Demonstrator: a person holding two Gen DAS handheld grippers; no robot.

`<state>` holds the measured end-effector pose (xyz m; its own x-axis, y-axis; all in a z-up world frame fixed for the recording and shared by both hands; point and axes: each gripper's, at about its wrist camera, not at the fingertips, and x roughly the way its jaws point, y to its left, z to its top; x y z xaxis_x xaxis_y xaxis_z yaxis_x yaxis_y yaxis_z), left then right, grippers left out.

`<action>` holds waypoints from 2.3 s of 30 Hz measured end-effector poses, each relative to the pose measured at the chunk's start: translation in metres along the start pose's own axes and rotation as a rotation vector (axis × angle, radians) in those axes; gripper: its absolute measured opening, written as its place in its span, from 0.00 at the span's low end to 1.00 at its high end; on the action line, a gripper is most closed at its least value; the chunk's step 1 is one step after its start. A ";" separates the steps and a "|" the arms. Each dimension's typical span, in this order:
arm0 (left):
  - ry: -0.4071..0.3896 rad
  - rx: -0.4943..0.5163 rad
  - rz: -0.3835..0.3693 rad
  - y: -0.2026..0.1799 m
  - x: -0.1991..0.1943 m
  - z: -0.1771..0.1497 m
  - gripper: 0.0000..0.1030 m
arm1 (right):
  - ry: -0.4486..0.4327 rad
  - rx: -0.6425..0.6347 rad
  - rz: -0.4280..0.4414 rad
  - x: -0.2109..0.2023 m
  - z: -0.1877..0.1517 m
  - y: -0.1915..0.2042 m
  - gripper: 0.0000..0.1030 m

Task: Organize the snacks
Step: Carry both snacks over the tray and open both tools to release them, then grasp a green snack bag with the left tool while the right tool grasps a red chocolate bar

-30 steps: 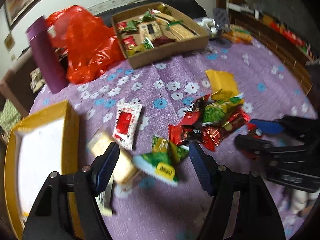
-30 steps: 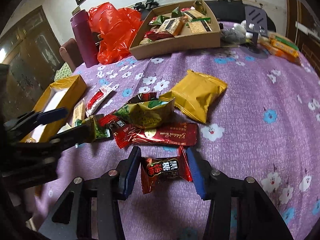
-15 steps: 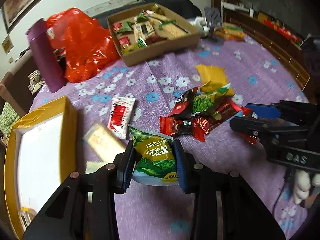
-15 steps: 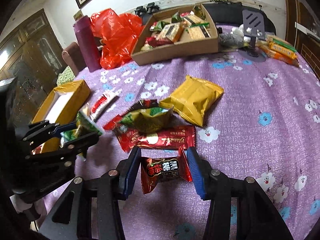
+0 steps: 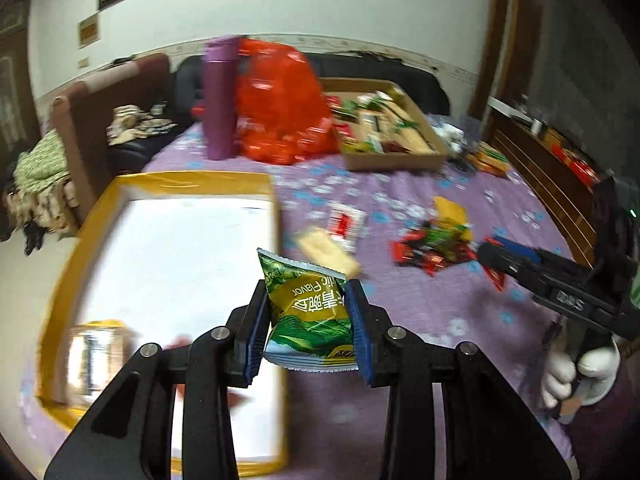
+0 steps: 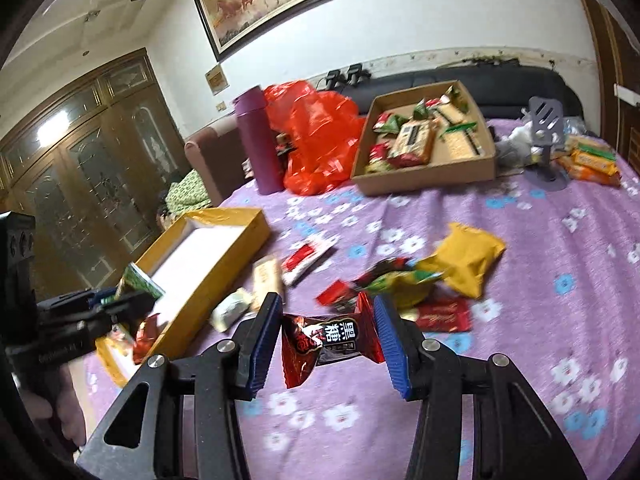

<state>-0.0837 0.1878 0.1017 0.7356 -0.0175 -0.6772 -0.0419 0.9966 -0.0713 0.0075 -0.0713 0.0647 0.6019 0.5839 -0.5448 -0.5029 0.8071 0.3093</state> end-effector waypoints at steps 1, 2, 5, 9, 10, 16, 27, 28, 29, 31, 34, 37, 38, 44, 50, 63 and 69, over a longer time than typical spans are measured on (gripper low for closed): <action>-0.003 -0.009 0.015 0.010 -0.002 0.002 0.34 | 0.012 0.000 0.020 0.002 0.001 0.008 0.47; -0.006 -0.019 0.034 0.022 -0.004 0.004 0.34 | 0.021 -0.003 0.034 0.004 0.002 0.015 0.47; -0.002 -0.051 0.076 0.050 -0.002 0.008 0.34 | 0.057 -0.035 0.087 0.014 0.008 0.044 0.47; 0.032 -0.103 0.097 0.083 0.012 0.009 0.34 | 0.123 -0.102 0.158 0.038 0.013 0.095 0.47; 0.040 -0.113 0.100 0.090 0.017 0.010 0.34 | 0.139 -0.116 0.170 0.045 0.012 0.105 0.47; 0.097 -0.186 0.106 0.124 0.046 0.009 0.34 | 0.230 -0.218 0.211 0.095 0.007 0.170 0.47; 0.155 -0.339 0.041 0.161 0.060 -0.006 0.44 | 0.309 -0.288 0.200 0.153 -0.014 0.208 0.50; 0.151 -0.355 0.035 0.164 0.058 -0.007 0.44 | 0.309 -0.279 0.208 0.155 -0.014 0.207 0.53; 0.147 -0.363 0.035 0.164 0.056 -0.006 0.44 | 0.309 -0.269 0.214 0.154 -0.013 0.206 0.55; 0.133 -0.380 0.034 0.163 0.048 -0.006 0.44 | 0.299 -0.248 0.225 0.150 -0.010 0.203 0.55; 0.102 -0.388 0.021 0.158 0.034 -0.004 0.44 | 0.267 -0.235 0.222 0.137 -0.001 0.196 0.55; 0.072 -0.382 0.004 0.145 0.019 -0.001 0.53 | 0.225 -0.196 0.213 0.118 0.010 0.180 0.55; 0.064 -0.376 -0.010 0.139 0.014 0.000 0.54 | 0.214 -0.182 0.208 0.113 0.013 0.174 0.55; 0.050 -0.347 -0.093 0.098 -0.006 0.000 0.63 | 0.117 -0.095 0.115 0.067 0.034 0.108 0.55; 0.051 -0.293 -0.209 0.048 -0.015 -0.009 0.68 | 0.039 0.053 -0.078 0.006 0.044 -0.006 0.59; 0.175 -0.186 -0.245 -0.026 0.018 -0.026 0.68 | 0.081 0.259 -0.121 0.029 0.034 -0.096 0.62; 0.171 -0.202 -0.231 -0.019 0.012 -0.031 0.68 | 0.163 0.175 -0.150 0.083 0.040 -0.078 0.38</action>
<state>-0.0952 0.1658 0.0719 0.6185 -0.2711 -0.7376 -0.0330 0.9288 -0.3690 0.1218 -0.0819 0.0268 0.5470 0.4463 -0.7082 -0.2924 0.8946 0.3379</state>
